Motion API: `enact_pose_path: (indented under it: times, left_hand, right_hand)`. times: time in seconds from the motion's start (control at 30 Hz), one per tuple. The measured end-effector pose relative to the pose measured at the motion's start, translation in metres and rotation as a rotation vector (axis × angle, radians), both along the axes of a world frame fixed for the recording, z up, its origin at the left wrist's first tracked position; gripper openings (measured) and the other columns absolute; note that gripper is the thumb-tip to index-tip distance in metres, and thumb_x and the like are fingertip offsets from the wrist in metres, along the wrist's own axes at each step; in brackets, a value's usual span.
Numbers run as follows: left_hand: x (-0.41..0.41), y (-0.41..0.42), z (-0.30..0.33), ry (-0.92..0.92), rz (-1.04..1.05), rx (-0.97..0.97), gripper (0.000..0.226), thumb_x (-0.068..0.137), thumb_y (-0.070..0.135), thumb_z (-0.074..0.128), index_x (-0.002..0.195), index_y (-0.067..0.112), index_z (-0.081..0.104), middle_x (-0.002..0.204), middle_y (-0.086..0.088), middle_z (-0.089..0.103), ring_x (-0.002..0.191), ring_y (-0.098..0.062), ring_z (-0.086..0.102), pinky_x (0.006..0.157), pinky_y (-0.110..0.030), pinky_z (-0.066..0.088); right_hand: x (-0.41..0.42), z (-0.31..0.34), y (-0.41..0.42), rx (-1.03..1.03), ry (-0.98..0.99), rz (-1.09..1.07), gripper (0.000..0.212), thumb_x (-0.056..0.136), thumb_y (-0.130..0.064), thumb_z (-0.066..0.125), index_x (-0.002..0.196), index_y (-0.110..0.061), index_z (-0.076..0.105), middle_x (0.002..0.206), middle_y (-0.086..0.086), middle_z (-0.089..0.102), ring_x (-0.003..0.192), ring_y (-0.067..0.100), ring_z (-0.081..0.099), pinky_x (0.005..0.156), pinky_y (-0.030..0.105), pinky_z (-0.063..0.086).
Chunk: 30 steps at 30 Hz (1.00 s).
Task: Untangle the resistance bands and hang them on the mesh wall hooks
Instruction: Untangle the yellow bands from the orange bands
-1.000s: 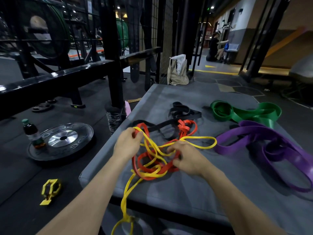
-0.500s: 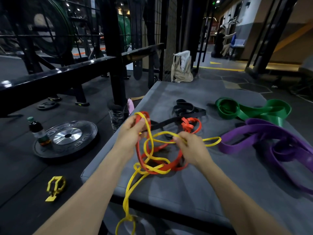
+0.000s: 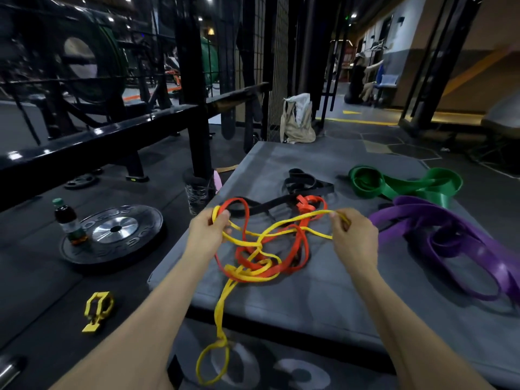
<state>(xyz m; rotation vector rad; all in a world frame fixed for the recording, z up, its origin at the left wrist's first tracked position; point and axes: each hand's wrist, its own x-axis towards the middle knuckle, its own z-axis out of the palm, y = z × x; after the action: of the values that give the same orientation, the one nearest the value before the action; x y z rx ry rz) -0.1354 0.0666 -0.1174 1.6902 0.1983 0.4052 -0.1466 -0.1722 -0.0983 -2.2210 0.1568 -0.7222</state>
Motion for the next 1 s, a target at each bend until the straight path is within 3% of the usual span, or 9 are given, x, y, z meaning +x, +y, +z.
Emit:
enact_pose_path:
  times: [0.13,0.23,0.3,0.4,0.53,0.67,0.73,0.9,1.0]
  left_hand:
    - [-0.012,-0.003,-0.001,0.014,-0.034,0.138,0.023,0.094,0.018,0.053,0.071,0.018,0.054,0.066,0.0,0.056,0.062,-0.011,0.054,0.062,-0.028,0.041]
    - [-0.019,-0.01,0.018,0.048,-0.13,0.016,0.015,0.095,0.024,0.051,0.082,0.017,0.053,0.073,0.0,0.055,0.063,-0.011,0.051,0.056,-0.022,0.042]
    - [-0.026,-0.014,0.033,0.042,-0.234,-0.073,0.011,0.095,0.018,0.052,0.084,0.017,0.052,0.073,0.001,0.051,0.059,-0.01,0.046,0.05,-0.019,0.042]
    - [-0.035,-0.014,0.057,0.047,-0.308,-0.036,0.011,0.093,0.008,0.054,0.088,0.017,0.057,0.078,0.001,0.055,0.059,-0.009,0.046,0.046,-0.015,0.044]
    - [-0.044,-0.019,0.088,0.026,-0.35,-0.036,0.025,0.092,0.003,0.053,0.114,0.013,0.056,0.079,0.002,0.057,0.053,-0.002,0.052,0.047,-0.013,0.045]
    - [-0.051,-0.027,0.118,-0.006,-0.377,0.014,0.025,0.091,0.002,0.055,0.114,0.012,0.056,0.082,-0.004,0.055,0.057,-0.009,0.048,0.047,-0.014,0.044]
    - [-0.051,-0.033,0.131,-0.028,-0.394,0.02,0.027,0.09,-0.001,0.056,0.113,0.013,0.055,0.083,-0.005,0.054,0.06,-0.011,0.048,0.051,-0.017,0.045]
    - [-0.042,-0.046,0.148,-0.061,-0.44,0.277,0.036,0.087,0.005,0.061,0.121,0.015,0.056,0.09,0.001,0.059,0.084,-0.015,0.056,0.079,-0.025,0.045]
    - [-0.034,-0.051,0.152,-0.058,-0.45,0.458,0.034,0.087,0.011,0.063,0.119,0.017,0.056,0.076,0.002,0.042,0.072,-0.014,0.044,0.065,-0.019,0.038]
  right_hand:
    - [-0.017,0.005,0.002,-0.081,0.123,0.157,0.025,0.089,-0.019,0.055,0.067,-0.008,0.061,0.059,0.006,0.052,0.067,0.029,0.05,0.061,0.034,0.036]
    - [-0.027,0.004,0.0,-0.194,0.229,0.221,0.046,0.088,-0.019,0.054,0.048,-0.016,0.031,0.049,-0.001,0.031,0.061,0.025,0.036,0.055,0.033,0.028]
    - [-0.033,0.003,-0.005,-0.206,0.254,0.214,0.047,0.089,-0.019,0.053,0.049,-0.02,0.029,0.054,0.0,0.035,0.064,0.028,0.04,0.056,0.031,0.03]
    - [-0.042,0.012,-0.015,-0.196,0.216,0.149,0.039,0.09,-0.016,0.052,0.054,-0.017,0.038,0.067,0.012,0.051,0.072,0.035,0.05,0.058,0.031,0.032]
    - [-0.049,0.041,-0.02,-0.184,0.117,0.173,0.038,0.089,-0.013,0.051,0.054,-0.016,0.036,0.057,0.005,0.046,0.066,0.032,0.048,0.06,0.036,0.037]
    - [-0.053,0.078,-0.017,-0.218,0.005,0.222,0.026,0.089,-0.014,0.053,0.064,-0.005,0.053,0.057,0.005,0.048,0.063,0.031,0.045,0.06,0.036,0.037]
    - [-0.052,0.093,-0.016,-0.214,-0.048,0.244,0.025,0.088,-0.011,0.054,0.064,-0.006,0.051,0.056,0.004,0.047,0.056,0.024,0.043,0.057,0.033,0.033]
    - [-0.049,0.12,-0.013,-0.224,-0.129,0.274,0.044,0.09,-0.012,0.054,0.053,-0.016,0.031,0.049,-0.002,0.033,0.045,0.012,0.03,0.053,0.03,0.028]
    - [-0.046,0.132,-0.012,-0.242,-0.13,0.288,0.04,0.092,-0.015,0.054,0.055,-0.013,0.038,0.051,0.0,0.037,0.047,0.014,0.034,0.052,0.031,0.028]
